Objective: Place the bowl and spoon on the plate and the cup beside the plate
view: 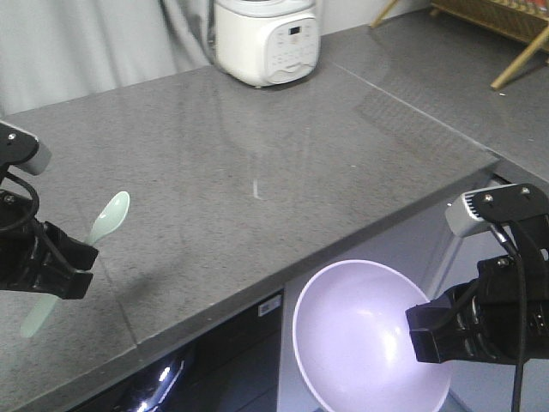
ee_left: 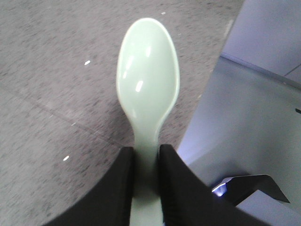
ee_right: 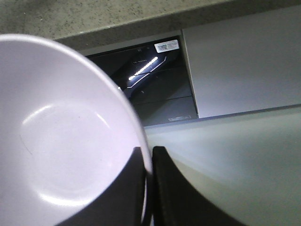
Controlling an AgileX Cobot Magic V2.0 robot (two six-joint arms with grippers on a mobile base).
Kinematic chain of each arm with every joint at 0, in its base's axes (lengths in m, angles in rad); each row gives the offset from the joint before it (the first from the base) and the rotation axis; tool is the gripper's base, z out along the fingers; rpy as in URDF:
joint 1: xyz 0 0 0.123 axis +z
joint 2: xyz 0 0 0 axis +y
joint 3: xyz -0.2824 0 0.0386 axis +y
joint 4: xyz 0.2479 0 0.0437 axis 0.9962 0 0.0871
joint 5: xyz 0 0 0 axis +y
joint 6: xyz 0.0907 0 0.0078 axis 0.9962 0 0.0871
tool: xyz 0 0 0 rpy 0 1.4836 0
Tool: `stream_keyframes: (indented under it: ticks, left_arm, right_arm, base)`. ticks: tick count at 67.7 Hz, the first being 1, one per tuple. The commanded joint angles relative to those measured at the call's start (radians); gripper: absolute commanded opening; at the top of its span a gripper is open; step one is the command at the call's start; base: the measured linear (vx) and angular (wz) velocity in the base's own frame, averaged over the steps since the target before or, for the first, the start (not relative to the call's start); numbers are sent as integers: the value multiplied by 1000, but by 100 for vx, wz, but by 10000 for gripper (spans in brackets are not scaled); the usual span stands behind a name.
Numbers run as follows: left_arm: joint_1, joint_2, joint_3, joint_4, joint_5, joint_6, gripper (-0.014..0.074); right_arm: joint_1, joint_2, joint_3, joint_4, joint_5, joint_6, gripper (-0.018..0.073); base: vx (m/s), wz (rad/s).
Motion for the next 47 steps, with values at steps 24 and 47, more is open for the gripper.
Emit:
stream_keyframes:
  ticks: [24, 47]
  left_arm:
    - [-6, -20, -25, -23, -50, -1, 77]
    - [-6, -20, -25, -23, -50, -1, 77]
  right_arm:
    - [0, -14, -28, 23, -42, -2, -1]
    - [0, -14, -28, 23, -42, -2, -1]
  base:
    - [-4, -37]
    - [-2, -40]
